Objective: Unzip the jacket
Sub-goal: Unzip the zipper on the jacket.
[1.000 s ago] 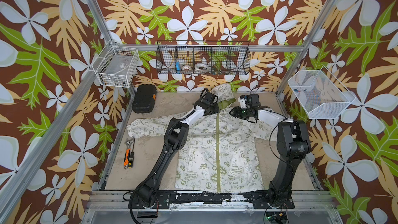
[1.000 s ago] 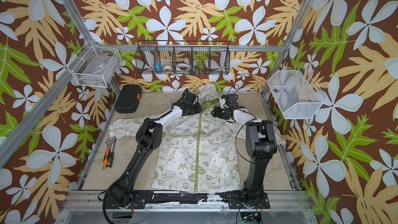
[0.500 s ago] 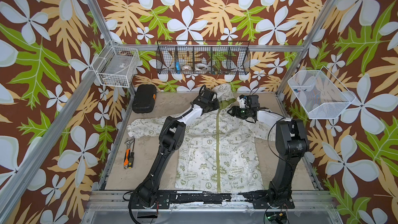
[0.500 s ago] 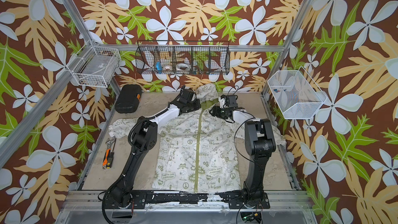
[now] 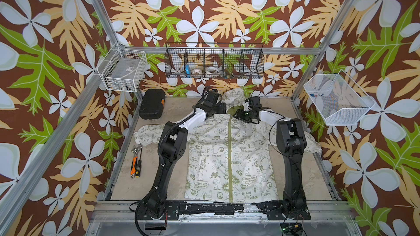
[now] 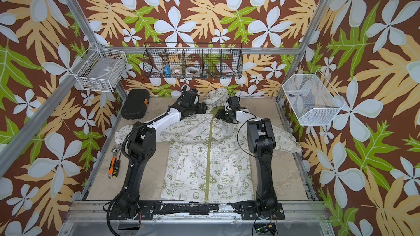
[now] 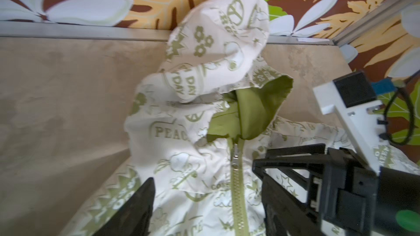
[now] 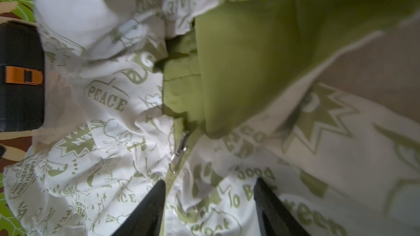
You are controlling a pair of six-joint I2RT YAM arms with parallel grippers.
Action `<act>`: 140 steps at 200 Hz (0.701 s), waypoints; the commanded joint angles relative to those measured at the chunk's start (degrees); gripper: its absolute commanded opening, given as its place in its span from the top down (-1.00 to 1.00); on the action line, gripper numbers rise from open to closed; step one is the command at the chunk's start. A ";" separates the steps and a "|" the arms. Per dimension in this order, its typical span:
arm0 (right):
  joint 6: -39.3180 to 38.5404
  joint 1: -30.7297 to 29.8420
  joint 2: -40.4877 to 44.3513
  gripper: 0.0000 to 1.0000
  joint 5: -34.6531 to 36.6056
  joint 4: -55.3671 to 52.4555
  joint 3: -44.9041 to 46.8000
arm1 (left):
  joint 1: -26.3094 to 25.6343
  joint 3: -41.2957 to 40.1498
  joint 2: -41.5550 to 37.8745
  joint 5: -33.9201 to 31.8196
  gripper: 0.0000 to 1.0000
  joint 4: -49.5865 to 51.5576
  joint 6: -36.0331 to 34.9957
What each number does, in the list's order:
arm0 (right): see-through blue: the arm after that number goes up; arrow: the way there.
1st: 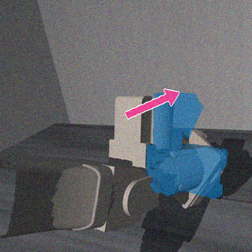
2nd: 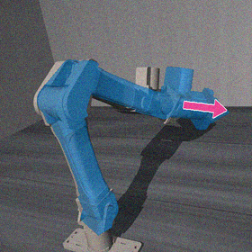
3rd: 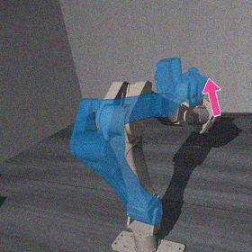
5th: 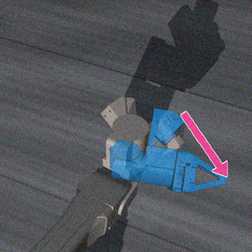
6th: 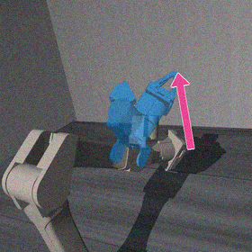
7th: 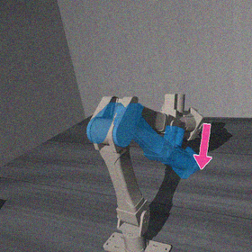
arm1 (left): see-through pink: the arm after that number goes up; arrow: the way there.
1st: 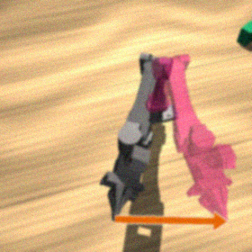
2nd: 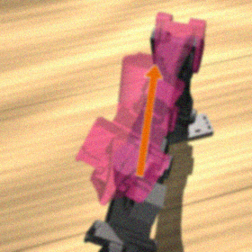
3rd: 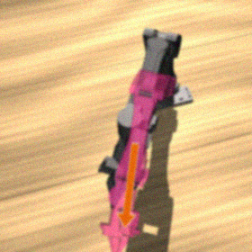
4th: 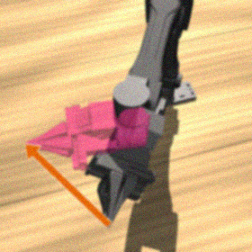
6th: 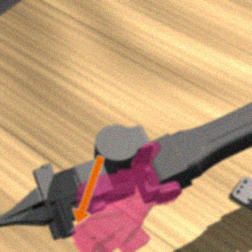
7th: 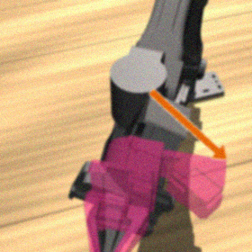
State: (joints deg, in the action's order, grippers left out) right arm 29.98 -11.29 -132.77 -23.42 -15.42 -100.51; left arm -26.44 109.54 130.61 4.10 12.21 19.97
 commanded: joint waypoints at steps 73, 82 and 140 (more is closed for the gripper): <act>-3.85 -0.65 -8.99 0.80 -1.17 -2.94 -15.46 | 4.37 -17.10 -14.03 10.32 -0.99 -13.95 -39.83; -4.86 -0.96 -8.32 0.86 -1.98 -1.94 -15.10 | 4.38 -18.57 -14.55 12.27 -0.98 -15.09 -42.63; -19.22 -3.25 1.80 1.00 1.32 1.79 -5.29 | 4.42 -11.73 -10.31 30.56 -0.77 -1.34 -60.93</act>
State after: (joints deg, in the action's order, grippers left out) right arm 19.25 -13.72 -135.70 -24.95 -16.12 -110.08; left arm -22.06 93.86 118.21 23.83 3.55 -30.06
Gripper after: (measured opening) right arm 0.050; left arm 0.899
